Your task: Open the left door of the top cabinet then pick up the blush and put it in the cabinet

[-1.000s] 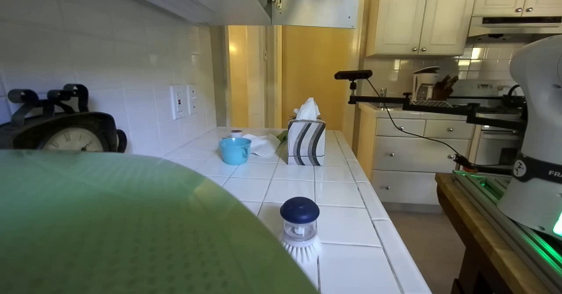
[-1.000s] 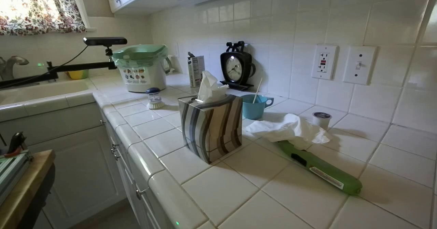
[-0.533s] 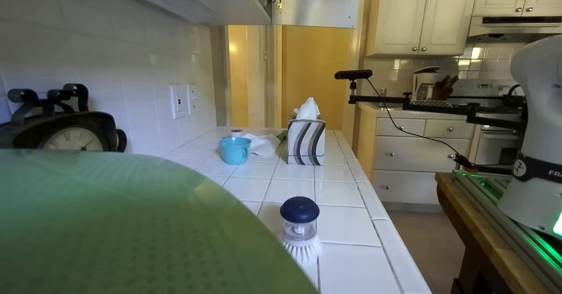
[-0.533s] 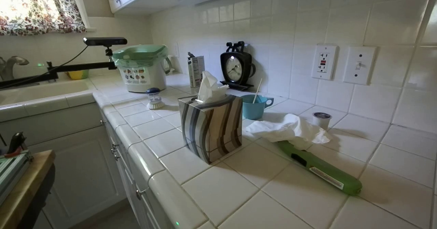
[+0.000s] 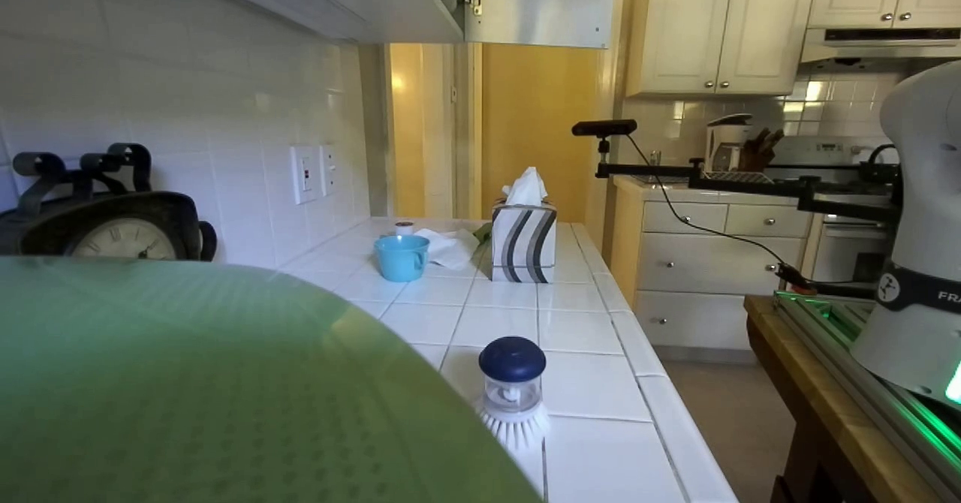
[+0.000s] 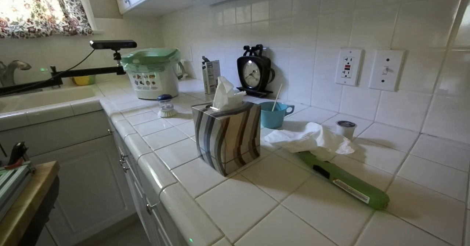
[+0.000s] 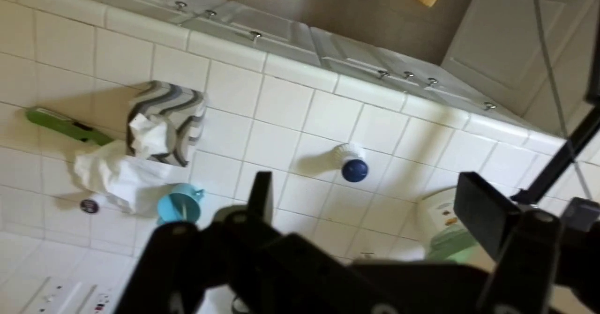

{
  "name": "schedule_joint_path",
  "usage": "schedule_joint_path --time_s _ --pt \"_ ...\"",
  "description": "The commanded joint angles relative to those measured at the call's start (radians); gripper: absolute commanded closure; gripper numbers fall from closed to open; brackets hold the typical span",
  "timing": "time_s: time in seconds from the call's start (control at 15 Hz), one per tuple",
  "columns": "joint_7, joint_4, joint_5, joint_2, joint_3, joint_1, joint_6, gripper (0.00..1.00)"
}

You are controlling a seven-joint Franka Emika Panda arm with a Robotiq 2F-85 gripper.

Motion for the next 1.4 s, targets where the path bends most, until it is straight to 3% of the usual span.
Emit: schedule_joint_path --time_s 0.0,0.2,0.33,0.47,0.53,0.8,1.33 --pt "-0.063 -0.084 -0.122 0.055 -0.031 -0.009 0.218 0.0" --pt "-0.115 -0.128 -0.161 0.162 -0.085 -0.015 0.408 0.0" --pt "-0.156 -0.137 -0.146 0.224 -0.12 -0.022 0.474 0.0" --pt "-0.222 -0.141 -0.121 0.265 -0.147 -0.023 0.472 0.0" --pt "-0.164 -0.135 -0.133 0.266 -0.125 -0.04 0.469 0.0" --pt "-0.194 -0.134 -0.132 0.279 -0.131 -0.039 0.469 0.0" --pt "-0.232 -0.189 0.049 0.382 -0.169 -0.03 0.576 0.0"
